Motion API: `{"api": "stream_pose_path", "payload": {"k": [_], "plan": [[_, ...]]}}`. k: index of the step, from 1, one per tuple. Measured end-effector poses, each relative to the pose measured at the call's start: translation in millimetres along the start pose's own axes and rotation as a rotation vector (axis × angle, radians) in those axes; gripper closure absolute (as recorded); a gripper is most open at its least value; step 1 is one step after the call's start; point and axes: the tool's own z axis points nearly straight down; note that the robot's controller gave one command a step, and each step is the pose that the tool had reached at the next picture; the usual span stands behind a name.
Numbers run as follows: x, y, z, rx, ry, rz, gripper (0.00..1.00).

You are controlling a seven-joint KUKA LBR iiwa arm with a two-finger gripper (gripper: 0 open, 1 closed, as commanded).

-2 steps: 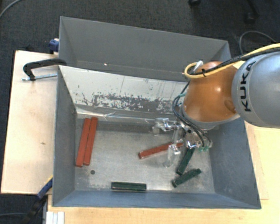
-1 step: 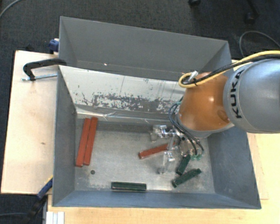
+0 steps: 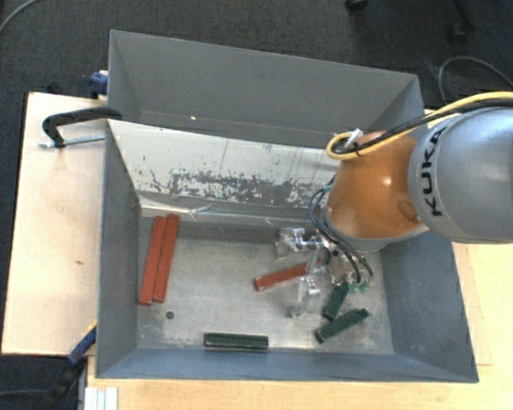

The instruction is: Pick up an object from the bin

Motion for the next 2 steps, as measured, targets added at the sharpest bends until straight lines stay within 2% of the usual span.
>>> {"api": "stream_pose_path", "payload": {"k": [1,2], "plan": [[0.0,0,0,0.000,0.000,0.000,1.00],[-2.8,0,-61,0.003,-0.011,0.000,1.00]]}}
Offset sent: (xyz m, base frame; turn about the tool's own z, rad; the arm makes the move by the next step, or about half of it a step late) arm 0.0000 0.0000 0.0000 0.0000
